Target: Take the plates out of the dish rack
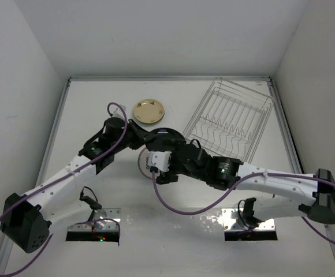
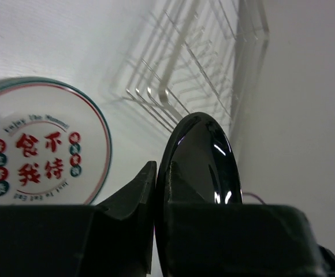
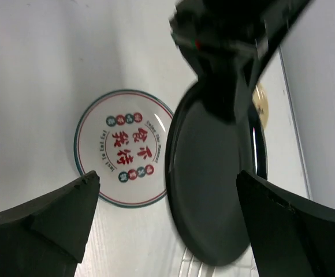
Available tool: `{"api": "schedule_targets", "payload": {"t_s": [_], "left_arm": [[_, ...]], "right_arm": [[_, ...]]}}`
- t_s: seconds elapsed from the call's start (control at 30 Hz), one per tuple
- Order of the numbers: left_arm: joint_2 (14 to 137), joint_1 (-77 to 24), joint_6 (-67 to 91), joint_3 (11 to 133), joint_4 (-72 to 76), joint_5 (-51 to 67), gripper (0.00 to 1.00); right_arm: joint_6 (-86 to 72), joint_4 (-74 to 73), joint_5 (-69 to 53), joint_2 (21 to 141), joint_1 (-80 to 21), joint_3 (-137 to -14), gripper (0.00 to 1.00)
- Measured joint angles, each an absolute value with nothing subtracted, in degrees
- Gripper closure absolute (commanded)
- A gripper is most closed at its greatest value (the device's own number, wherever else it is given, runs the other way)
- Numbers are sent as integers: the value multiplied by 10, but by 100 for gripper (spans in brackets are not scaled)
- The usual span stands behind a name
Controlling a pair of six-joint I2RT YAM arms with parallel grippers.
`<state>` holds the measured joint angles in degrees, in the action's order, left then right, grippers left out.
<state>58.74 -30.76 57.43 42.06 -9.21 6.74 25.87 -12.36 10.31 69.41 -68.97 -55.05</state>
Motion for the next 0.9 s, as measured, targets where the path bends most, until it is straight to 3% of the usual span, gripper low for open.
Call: {"api": "schedule_targets", "payload": {"t_s": [0.23, 0.4, 0.67, 0.8, 0.83, 0.9], "left_arm": [[682, -234, 540, 476, -92, -44, 100], [831, -182, 499, 576, -69, -133, 96], [1047, -156, 465, 719, -34, -160, 96], [1093, -152, 459, 742, -35, -161, 69], [1099, -151, 459, 748, -37, -160, 50], [1100, -149, 460, 749, -36, -154, 34]], "right_arm": [[130, -50, 250, 567, -690, -420, 1], [24, -51, 334, 469, -688, -414, 1], [-58, -107, 380, 387, -688, -391, 1], [-73, -141, 394, 354, -688, -377, 1], [-76, -147, 397, 348, -688, -375, 1], [-79, -155, 402, 337, -688, -373, 1]]}}
